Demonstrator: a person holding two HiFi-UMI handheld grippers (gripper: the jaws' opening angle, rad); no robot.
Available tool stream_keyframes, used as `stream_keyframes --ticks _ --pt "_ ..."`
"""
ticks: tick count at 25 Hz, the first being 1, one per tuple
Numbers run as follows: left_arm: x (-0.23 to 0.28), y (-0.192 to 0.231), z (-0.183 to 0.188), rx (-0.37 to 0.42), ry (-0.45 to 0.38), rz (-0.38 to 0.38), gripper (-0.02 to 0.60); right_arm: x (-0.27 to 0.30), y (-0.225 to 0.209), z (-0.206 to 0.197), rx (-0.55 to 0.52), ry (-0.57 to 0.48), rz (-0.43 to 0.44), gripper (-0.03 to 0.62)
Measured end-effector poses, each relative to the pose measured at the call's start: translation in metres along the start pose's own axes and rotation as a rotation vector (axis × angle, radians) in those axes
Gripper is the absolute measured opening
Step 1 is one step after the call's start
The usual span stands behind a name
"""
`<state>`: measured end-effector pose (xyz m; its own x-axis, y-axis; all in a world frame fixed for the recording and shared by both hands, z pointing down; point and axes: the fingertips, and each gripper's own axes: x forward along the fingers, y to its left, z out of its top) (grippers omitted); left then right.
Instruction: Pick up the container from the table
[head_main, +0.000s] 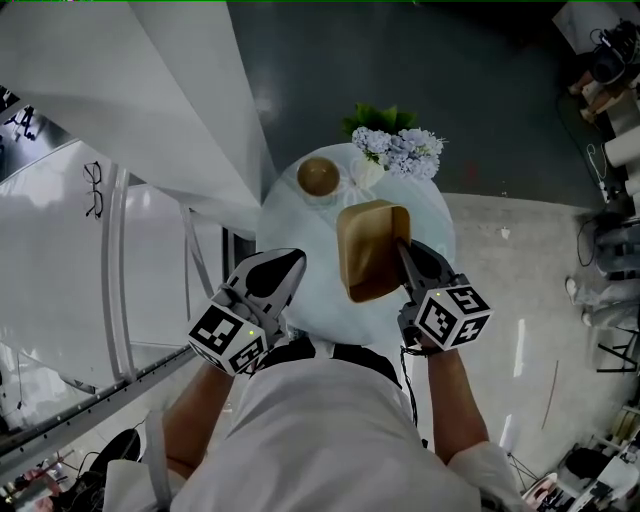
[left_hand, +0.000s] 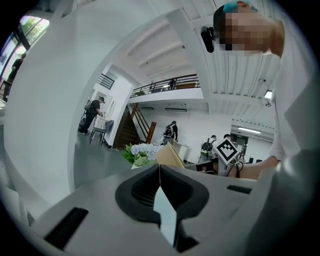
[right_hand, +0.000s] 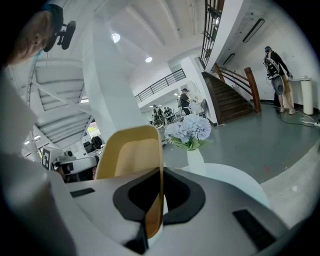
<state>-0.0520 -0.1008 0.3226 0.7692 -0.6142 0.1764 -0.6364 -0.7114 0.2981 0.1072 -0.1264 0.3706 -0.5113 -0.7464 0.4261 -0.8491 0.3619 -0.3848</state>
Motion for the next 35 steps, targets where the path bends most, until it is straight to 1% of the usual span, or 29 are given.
stream_keyframes --ticks 9,22,35 --pt "-0.003 -0.0006 0.0 0.0 -0.006 -0.002 0.021 -0.0077 0.0045 0.0065 -0.011 -0.02 -0.006 0.025" --pt "-0.0023 -0.0028 -0.0002 -0.004 -0.007 -0.011 0.021 -0.0086 0.0099 0.0053 -0.019 -0.022 0.0 0.025" --pt "0.0033 -0.0059 -0.004 -0.006 0.003 -0.011 0.021 -0.0084 0.0043 0.0018 -0.017 -0.015 0.006 0.025"
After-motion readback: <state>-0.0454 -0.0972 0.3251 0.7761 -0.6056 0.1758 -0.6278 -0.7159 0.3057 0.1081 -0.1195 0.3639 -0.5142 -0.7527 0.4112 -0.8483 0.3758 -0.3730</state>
